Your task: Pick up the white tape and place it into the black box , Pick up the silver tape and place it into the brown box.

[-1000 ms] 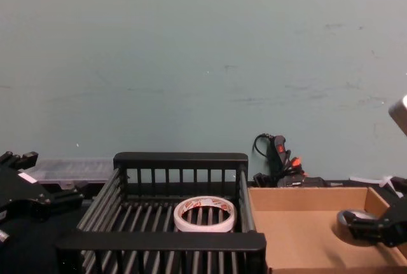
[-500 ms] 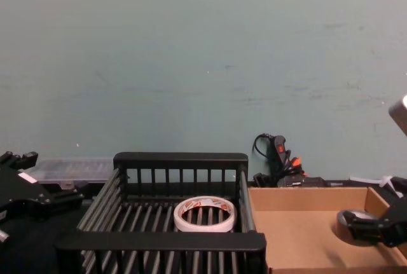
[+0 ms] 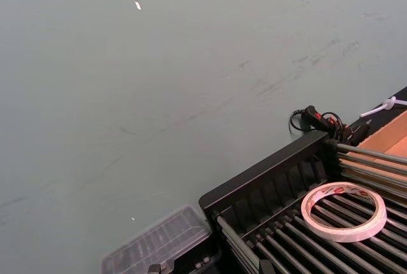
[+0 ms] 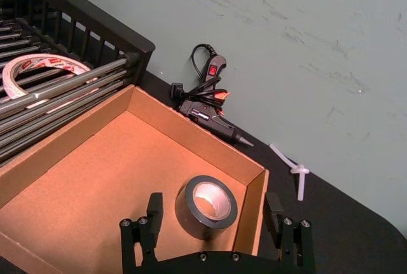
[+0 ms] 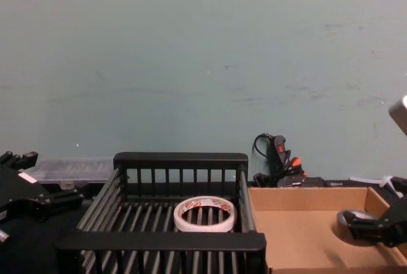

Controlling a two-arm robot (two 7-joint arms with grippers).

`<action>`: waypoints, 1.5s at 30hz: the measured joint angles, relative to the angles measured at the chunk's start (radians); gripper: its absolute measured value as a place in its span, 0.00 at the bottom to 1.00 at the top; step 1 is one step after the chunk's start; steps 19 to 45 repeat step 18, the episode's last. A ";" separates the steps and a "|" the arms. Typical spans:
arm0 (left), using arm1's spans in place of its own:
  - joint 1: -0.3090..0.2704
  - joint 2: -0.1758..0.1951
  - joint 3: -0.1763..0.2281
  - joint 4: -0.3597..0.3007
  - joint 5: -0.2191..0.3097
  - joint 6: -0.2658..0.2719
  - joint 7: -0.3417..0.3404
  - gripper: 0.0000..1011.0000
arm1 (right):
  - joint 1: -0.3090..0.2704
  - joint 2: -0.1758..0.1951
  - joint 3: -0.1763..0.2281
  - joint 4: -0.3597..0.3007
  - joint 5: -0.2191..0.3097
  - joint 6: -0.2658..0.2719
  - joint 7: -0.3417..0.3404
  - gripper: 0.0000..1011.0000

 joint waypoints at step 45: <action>0.000 0.000 0.000 0.000 0.000 0.000 0.000 0.99 | 0.000 0.000 0.000 0.000 0.000 0.000 0.000 0.99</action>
